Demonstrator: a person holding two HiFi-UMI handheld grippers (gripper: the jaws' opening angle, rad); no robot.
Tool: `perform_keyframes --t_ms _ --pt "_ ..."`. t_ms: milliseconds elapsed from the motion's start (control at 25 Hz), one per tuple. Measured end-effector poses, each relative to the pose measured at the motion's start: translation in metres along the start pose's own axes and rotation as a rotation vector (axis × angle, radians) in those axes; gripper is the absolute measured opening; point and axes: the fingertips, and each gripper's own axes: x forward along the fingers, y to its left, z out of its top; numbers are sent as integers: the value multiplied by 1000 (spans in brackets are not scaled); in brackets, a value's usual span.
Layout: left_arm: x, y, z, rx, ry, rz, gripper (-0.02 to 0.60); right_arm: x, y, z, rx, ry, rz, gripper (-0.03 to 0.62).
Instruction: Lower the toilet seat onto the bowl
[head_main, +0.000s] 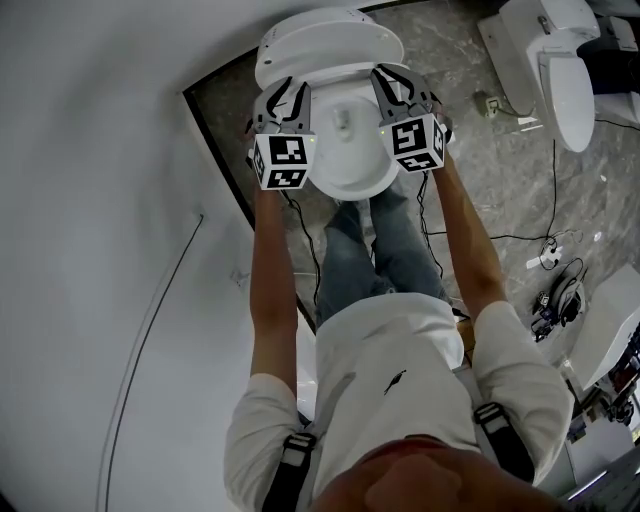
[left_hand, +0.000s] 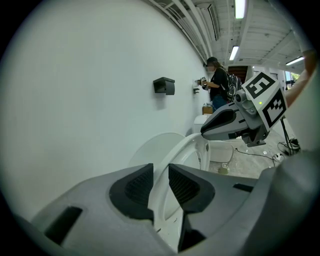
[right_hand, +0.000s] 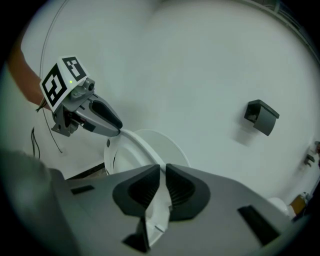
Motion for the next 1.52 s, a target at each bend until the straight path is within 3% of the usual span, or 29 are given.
perform_keyframes --t_ms 1520 --pt "-74 -83 -53 -8 1 -103 114 -83 72 -51 25 64 -9 54"
